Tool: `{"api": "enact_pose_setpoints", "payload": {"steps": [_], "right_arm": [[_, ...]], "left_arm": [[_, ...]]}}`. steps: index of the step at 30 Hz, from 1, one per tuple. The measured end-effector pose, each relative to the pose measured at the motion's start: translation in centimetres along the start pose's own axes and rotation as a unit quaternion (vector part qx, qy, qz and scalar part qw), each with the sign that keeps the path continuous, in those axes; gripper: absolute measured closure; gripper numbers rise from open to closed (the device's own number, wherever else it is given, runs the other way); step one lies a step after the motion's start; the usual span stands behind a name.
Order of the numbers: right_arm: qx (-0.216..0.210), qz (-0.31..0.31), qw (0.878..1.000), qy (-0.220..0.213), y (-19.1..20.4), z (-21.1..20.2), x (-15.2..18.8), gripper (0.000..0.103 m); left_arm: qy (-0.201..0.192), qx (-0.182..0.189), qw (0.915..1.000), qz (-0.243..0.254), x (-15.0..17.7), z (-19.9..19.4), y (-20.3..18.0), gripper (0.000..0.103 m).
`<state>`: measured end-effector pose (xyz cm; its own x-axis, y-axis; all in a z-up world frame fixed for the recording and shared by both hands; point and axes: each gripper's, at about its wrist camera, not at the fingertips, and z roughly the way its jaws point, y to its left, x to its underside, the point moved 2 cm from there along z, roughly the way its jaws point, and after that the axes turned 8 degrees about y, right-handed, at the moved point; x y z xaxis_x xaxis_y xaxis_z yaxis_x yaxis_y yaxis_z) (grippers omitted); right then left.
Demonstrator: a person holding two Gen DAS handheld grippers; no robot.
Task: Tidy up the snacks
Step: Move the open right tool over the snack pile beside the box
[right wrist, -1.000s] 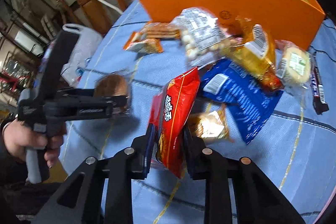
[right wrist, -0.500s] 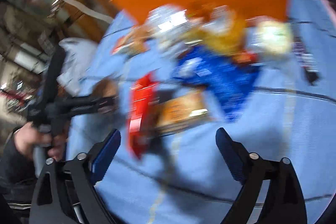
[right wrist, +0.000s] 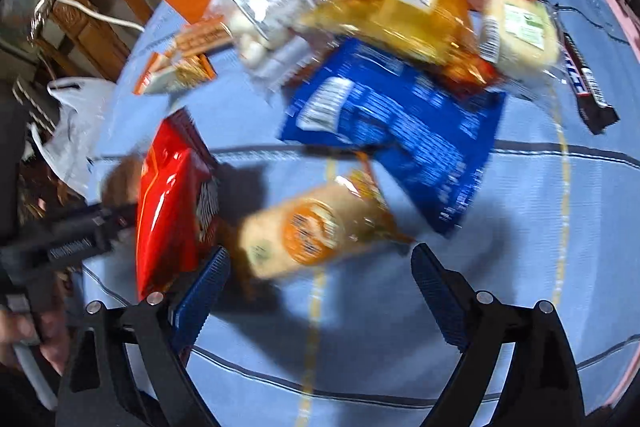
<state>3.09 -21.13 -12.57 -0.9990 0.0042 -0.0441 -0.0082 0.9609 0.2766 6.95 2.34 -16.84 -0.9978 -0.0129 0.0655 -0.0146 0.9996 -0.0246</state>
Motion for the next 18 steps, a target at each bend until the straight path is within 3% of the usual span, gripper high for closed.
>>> {"api": "enact_pose_setpoints", "payload": {"steps": [4, 9, 17, 18], "right_arm": [[0.02, 0.016, 0.999, 0.024, 1.4, 1.8, -1.1, 0.007], [0.073, 0.005, 0.997, 0.017, 3.4, 3.5, -2.4, 0.003], [0.097, 0.009, 0.995, 0.015, 4.6, 4.6, -4.0, 0.004], [0.105, -0.009, 0.994, 0.015, 4.9, 4.6, -3.9, 0.008]], "left_arm": [[0.0, 0.002, 1.0, -0.005, -0.2, -0.1, 0.3, 0.029], [0.002, 0.004, 1.0, -0.005, -0.3, 0.0, 0.6, 0.029], [0.002, 0.008, 0.9999, -0.011, -0.5, 0.0, 1.3, 0.029], [0.002, 0.008, 0.9999, -0.01, -0.5, 0.0, 1.3, 0.029]]}}
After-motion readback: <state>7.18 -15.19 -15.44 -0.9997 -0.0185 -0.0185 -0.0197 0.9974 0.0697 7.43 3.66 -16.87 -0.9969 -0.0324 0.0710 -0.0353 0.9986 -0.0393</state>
